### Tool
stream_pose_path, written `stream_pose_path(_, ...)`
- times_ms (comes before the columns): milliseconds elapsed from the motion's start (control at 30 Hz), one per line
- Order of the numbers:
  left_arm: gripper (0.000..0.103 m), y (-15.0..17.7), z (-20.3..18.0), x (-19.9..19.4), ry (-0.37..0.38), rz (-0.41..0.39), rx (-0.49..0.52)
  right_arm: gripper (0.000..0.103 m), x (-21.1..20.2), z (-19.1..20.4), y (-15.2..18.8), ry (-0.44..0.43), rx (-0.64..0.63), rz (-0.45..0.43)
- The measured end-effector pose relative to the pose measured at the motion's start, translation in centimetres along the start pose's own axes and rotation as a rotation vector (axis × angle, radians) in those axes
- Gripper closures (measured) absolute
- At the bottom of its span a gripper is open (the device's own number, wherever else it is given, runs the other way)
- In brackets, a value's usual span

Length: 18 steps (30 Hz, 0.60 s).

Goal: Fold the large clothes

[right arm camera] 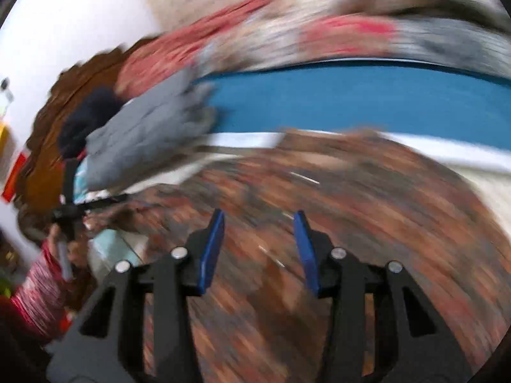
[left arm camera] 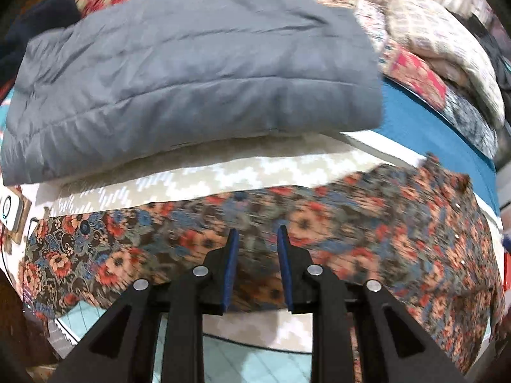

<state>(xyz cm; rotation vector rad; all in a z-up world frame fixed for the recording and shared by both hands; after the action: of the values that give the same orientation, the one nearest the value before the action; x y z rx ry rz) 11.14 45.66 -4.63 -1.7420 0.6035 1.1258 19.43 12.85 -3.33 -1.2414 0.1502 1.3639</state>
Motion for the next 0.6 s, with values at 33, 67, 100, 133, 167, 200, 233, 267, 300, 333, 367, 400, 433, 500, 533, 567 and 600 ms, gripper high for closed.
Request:
stream_pose_path(33, 0.103, -0.1, 0.9, 0.4, 0.01, 0.0, -0.019, 0.06, 3.5, 2.3, -1.4, -0.047, -0.024, 0.049)
stream_pose_path(67, 0.103, -0.2, 1.6, 0.6, 0.019, 0.0, -0.032, 0.06, 5.9, 3.5, -2.5, -0.062, -0.043, 0.082)
stream_pose_path(100, 0.103, -0.3, 2.2, 0.9, 0.025, 0.001, -0.039, 0.057, 9.0, 4.7, -3.7, -0.042, -0.069, 0.118)
stream_pose_path(133, 0.103, -0.2, 2.8, 1.3, 0.038, 0.006, -0.053, 0.048, 11.8, 5.4, -4.5, -0.005, -0.088, 0.154)
stream_pose_path(167, 0.103, 0.1, 3.1, 1.4, 0.049, 0.01, -0.062, 0.043, 13.4, 5.8, -5.0, 0.023, -0.091, 0.18)
stream_pose_path(200, 0.103, 0.4, 3.4, 1.7, 0.063, 0.016, -0.071, 0.043, 15.4, 5.9, -5.4, 0.044, -0.071, 0.204)
stream_pose_path(233, 0.103, 0.7, 3.5, 2.0, 0.078, 0.021, -0.077, 0.043, 17.1, 5.3, -6.2, 0.047, -0.046, 0.223)
stream_pose_path(267, 0.103, 1.0, 3.2, 2.4, 0.087, 0.023, -0.08, 0.046, 19.3, 5.7, -6.6, 0.056, -0.019, 0.264)
stream_pose_path(300, 0.103, 1.3, 3.2, 2.7, 0.095, 0.024, -0.082, 0.057, 20.9, 5.5, -6.1, 0.087, -0.023, 0.316)
stream_pose_path(333, 0.103, 1.5, 3.3, 2.9, 0.1, 0.022, -0.081, 0.087, 22.0, 5.5, -5.8, 0.114, -0.038, 0.348)
stream_pose_path(367, 0.103, 1.6, 3.2, 3.1, 0.1, 0.019, -0.077, 0.097, 22.3, 5.4, -5.2, 0.156, -0.059, 0.349)
stream_pose_path(400, 0.103, 1.8, 3.1, 3.4, 0.099, 0.018, -0.071, 0.099, 22.0, 5.3, -5.4, 0.15, -0.058, 0.335)
stream_pose_path(433, 0.103, 1.8, 2.9, 3.8, 0.099, 0.017, -0.067, 0.1, 21.5, 5.3, -6.0, 0.135, -0.047, 0.311)
stream_pose_path(500, 0.103, 1.5, 2.6, 3.9, 0.11, -0.003, -0.072, 0.1, 18.9, 5.3, -8.6, 0.071, -0.004, 0.154)
stream_pose_path(533, 0.103, 1.0, 2.6, 3.6, 0.115, -0.035, -0.084, 0.101, 17.2, 5.4, -10.0, 0.033, 0.022, 0.048)
stream_pose_path(567, 0.103, 0.7, 2.6, 3.5, 0.11, -0.06, -0.092, 0.101, 16.6, 5.2, -10.5, 0.012, 0.041, -0.005)
stream_pose_path(600, 0.103, 0.3, 2.7, 3.3, 0.095, -0.093, -0.103, 0.101, 16.6, 4.9, -10.7, 0.005, 0.052, -0.032)
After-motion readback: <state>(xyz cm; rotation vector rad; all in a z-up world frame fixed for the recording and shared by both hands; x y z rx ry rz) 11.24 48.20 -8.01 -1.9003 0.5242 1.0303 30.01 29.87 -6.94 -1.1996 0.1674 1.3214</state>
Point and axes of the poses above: each gripper's, at about its wrist camera, not at the fingertips, and x roughly the way its jaws point, z to its left, y to its underside, the point moved 5 cm from there along x, roughly the way its jaws point
